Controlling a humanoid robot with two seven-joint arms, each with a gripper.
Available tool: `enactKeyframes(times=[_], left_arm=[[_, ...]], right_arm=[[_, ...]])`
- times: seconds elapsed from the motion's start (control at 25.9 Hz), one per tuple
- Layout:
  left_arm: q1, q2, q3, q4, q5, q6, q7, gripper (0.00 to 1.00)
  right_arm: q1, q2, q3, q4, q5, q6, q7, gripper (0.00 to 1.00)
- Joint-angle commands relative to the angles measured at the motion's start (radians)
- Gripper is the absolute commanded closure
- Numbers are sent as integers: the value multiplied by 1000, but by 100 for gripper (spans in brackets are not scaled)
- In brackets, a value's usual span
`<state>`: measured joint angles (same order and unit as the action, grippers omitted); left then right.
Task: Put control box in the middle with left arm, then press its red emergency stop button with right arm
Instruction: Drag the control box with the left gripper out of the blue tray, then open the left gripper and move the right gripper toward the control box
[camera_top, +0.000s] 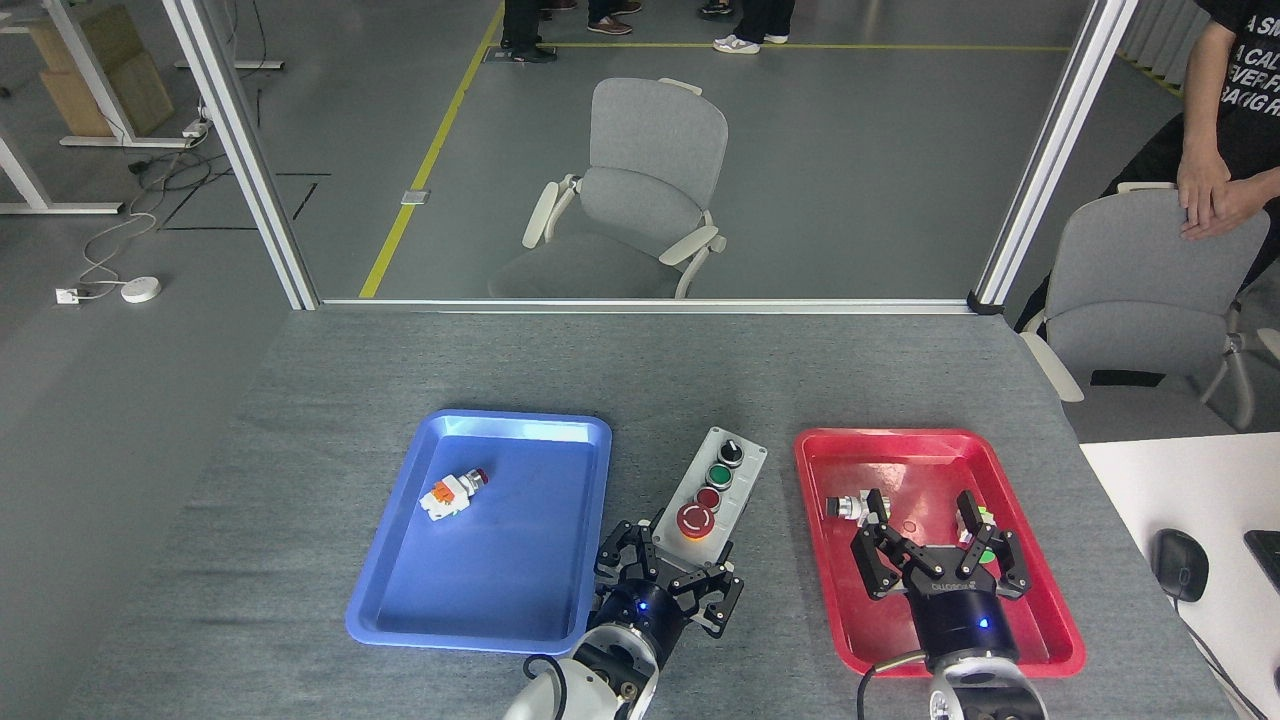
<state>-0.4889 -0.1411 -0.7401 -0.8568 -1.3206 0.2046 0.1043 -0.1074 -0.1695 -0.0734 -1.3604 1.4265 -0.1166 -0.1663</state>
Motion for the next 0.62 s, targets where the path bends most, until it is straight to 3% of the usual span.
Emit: enactKeyframes(times=[0.0,0.31,0.58], left_arm=[[-17,0,-15,39,3,-13,1,100],[-17,0,-84,35,4,-24,0,100],[-17,0,-102,30,4,-16,-12,58]], right_arm=[[0,2,1,0,-1,0,1,2],[0,10,27,1,-1,-1,5,2],[0,11,29,1,-1,8,7,2]])
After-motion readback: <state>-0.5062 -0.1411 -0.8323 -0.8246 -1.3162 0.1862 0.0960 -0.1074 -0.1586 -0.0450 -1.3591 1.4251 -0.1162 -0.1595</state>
